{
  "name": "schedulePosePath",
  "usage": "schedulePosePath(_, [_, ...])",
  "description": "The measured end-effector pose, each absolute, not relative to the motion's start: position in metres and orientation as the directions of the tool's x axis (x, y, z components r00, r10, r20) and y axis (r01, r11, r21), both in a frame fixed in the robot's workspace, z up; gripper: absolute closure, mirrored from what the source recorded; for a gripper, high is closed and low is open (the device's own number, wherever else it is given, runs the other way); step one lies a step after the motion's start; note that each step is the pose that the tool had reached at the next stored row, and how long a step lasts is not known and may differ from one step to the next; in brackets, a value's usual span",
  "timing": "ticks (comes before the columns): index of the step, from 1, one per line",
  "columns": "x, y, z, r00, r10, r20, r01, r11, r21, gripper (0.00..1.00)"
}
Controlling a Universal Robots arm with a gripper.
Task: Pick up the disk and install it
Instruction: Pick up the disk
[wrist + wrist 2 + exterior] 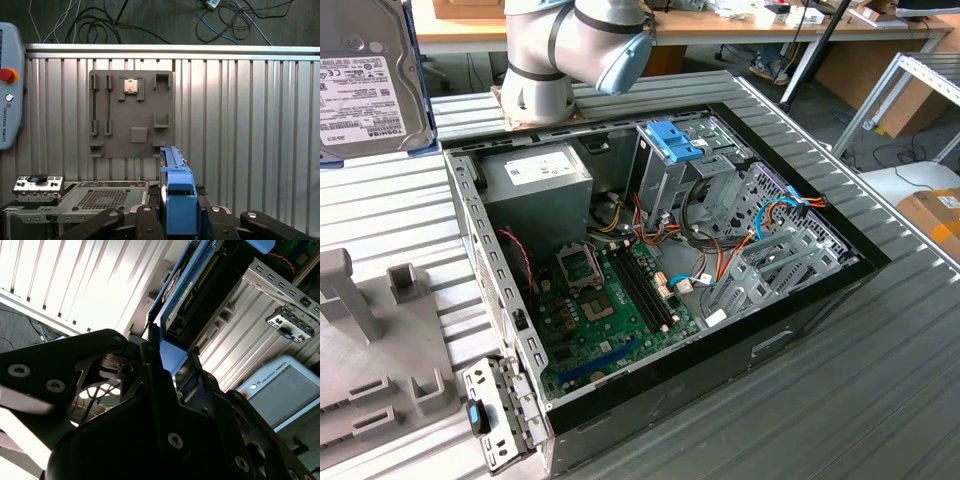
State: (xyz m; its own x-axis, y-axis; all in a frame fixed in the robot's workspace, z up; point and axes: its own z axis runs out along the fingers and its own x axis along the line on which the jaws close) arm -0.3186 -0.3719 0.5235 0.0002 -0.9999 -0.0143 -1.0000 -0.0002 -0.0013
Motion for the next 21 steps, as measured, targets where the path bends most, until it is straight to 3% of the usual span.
schedulePosePath(21, [-0.276,-0.371,0.523,0.000,-1.000,-0.014,-1.000,0.000,-0.001,0.64])
